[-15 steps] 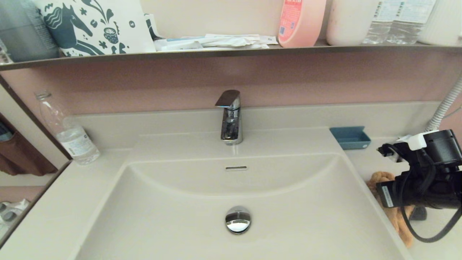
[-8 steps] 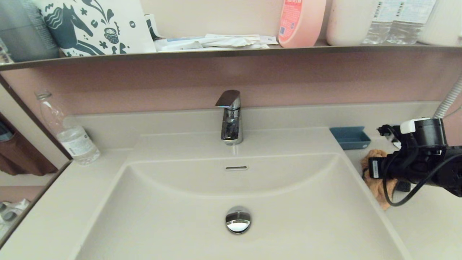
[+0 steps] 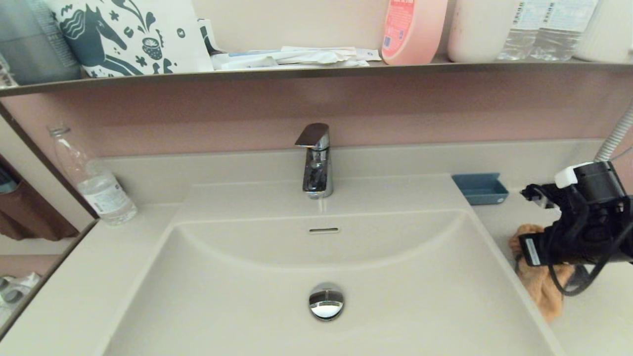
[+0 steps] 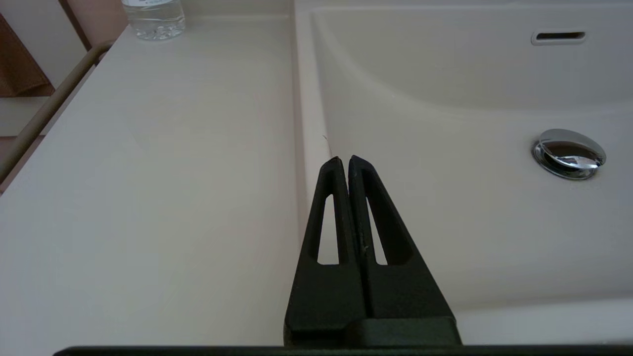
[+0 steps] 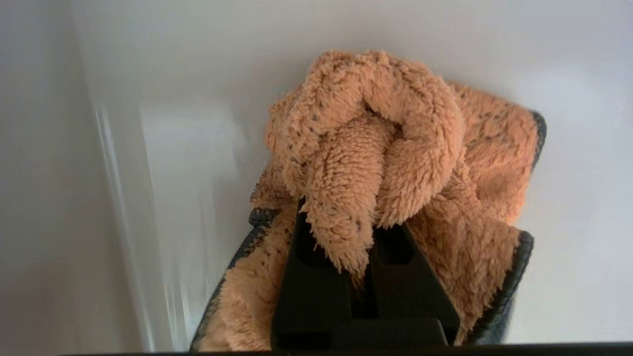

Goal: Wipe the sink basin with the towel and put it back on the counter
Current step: Wipe the sink

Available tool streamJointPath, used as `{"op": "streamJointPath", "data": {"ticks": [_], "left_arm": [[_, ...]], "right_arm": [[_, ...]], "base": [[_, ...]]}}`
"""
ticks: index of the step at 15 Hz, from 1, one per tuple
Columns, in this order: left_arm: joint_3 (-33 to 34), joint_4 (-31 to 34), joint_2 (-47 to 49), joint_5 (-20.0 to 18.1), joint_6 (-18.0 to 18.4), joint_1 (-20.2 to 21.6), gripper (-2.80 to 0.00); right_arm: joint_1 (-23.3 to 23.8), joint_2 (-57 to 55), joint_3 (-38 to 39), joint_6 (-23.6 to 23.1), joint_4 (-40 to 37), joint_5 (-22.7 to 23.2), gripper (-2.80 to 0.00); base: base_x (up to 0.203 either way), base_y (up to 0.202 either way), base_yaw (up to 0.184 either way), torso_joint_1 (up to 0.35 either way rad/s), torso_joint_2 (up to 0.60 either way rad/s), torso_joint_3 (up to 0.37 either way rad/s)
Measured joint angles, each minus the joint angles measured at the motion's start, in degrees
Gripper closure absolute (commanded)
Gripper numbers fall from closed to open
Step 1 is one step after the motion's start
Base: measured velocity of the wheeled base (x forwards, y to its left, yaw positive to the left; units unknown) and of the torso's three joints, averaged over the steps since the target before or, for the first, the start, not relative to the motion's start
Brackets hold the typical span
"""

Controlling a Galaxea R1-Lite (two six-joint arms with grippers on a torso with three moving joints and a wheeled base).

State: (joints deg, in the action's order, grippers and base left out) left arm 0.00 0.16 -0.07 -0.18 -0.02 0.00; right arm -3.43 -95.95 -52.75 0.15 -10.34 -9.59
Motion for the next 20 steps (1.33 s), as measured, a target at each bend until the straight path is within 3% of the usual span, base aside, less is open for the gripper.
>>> {"op": "streamJointPath", "data": {"ticks": [4, 7, 12, 16, 20], "left_arm": [[0.0, 0.0, 0.0, 0.0, 0.0, 0.0, 0.0], [0.0, 0.0, 0.0, 0.0, 0.0, 0.0, 0.0], [0.0, 0.0, 0.0, 0.0, 0.0, 0.0, 0.0], [0.0, 0.0, 0.0, 0.0, 0.0, 0.0, 0.0], [0.0, 0.0, 0.0, 0.0, 0.0, 0.0, 0.0]], "right_arm": [[-0.2, 9.0, 0.3, -5.5, -18.0, 0.0, 0.0], [0.5, 14.2, 1.5, -7.3, -25.5, -1.0, 0.0], [4.5, 12.8, 2.8, -7.0, -17.6, -2.1, 0.0], [5.1, 5.3, 2.5, -6.4, -5.4, -2.1, 0.0], [5.0, -4.6, 0.1, -2.9, 7.7, -2.3, 0.0]], "base": [[0.0, 0.0, 0.0, 0.0, 0.0, 0.0], [0.0, 0.0, 0.0, 0.0, 0.0, 0.0], [0.0, 0.0, 0.0, 0.0, 0.0, 0.0], [0.0, 0.0, 0.0, 0.0, 0.0, 0.0], [0.0, 0.0, 0.0, 0.0, 0.0, 0.0]]}}
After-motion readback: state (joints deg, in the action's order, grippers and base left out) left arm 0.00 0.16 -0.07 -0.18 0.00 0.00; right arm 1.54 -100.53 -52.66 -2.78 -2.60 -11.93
